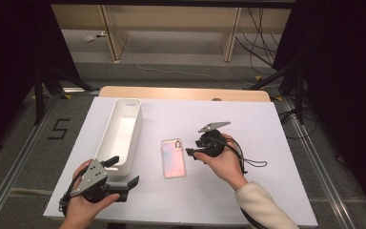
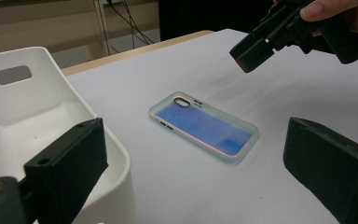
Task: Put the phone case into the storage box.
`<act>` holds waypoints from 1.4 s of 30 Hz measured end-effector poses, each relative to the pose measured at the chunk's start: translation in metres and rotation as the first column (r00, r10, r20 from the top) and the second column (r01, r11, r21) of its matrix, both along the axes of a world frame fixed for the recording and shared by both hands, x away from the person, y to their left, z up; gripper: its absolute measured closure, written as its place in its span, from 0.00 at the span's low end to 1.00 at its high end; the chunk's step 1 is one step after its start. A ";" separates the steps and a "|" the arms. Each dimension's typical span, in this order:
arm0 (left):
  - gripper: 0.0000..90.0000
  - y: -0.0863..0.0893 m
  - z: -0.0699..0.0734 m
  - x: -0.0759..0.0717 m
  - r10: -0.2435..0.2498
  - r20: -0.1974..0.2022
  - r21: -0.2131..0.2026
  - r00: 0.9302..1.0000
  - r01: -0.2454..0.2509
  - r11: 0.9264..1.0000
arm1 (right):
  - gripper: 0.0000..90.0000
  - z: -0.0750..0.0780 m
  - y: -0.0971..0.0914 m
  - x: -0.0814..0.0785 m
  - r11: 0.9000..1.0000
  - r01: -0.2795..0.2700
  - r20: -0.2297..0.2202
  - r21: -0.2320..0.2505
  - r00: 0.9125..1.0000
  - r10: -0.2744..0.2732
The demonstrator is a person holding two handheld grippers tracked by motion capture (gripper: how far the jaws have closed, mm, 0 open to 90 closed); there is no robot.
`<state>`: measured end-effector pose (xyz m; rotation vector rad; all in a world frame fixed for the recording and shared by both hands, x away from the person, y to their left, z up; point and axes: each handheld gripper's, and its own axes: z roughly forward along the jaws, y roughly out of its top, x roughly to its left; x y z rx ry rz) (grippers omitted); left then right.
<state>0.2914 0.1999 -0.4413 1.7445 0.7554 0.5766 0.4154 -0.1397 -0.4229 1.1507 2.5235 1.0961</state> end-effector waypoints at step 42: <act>0.06 0.000 0.000 -0.003 -0.009 0.004 -0.015 1.000 0.009 1.000 | 0.77 -0.034 0.094 -0.010 0.583 -0.625 -0.238 -0.519 0.761 0.603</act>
